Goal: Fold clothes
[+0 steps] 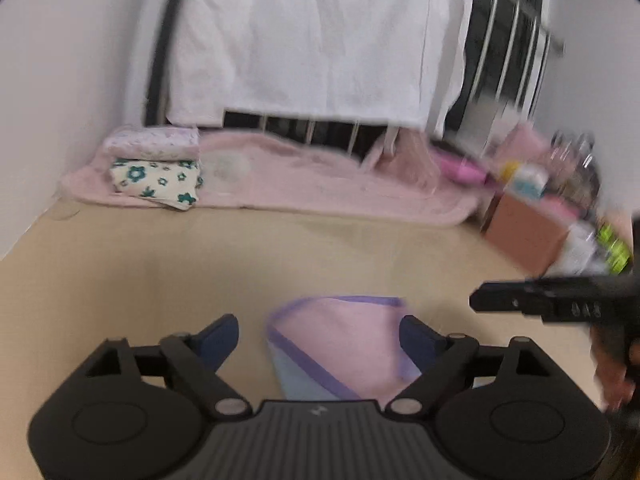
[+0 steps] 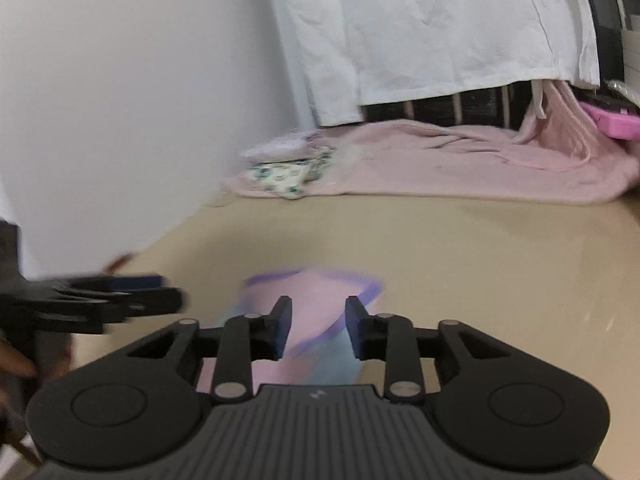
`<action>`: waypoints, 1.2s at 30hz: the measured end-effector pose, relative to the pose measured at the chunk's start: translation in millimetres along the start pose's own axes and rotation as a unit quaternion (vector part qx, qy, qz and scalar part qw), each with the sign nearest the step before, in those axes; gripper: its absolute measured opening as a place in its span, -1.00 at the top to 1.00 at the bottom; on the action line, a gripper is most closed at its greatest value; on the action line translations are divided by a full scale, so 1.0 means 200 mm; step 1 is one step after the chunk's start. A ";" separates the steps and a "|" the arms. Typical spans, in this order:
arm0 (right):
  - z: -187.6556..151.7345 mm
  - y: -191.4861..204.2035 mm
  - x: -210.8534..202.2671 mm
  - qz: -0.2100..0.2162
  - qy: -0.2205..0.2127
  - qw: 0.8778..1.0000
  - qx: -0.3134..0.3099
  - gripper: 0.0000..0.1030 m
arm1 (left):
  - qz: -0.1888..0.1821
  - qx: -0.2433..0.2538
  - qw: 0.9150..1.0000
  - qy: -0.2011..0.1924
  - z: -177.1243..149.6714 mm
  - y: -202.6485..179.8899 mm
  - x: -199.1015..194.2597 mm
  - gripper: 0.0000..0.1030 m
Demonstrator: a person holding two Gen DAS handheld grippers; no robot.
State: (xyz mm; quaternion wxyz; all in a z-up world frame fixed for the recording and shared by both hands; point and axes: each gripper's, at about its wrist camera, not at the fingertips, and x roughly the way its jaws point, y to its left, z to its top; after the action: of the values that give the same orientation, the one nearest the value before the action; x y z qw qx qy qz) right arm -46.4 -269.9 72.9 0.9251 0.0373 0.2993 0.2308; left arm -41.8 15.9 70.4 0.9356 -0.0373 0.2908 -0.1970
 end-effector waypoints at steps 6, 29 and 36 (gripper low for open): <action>0.13 -0.13 0.51 -0.023 0.115 0.993 0.017 0.42 | -0.005 -0.029 0.994 0.102 0.10 0.11 0.35 0.01; -0.34 0.03 -0.44 0.084 0.056 0.987 -0.122 0.15 | -0.040 -0.097 0.993 -0.045 -0.49 0.04 -0.49 0.04; -0.32 0.16 -0.28 0.099 0.023 0.992 -0.081 0.45 | 0.002 0.009 0.997 -0.070 -0.39 -0.26 -0.29 0.08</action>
State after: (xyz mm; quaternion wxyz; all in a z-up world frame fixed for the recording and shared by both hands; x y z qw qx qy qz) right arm -135.8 -270.5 57.5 0.8905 -0.0132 0.2956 0.3455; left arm -147.8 -6.5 45.7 0.9544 -0.0423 0.2227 -0.1941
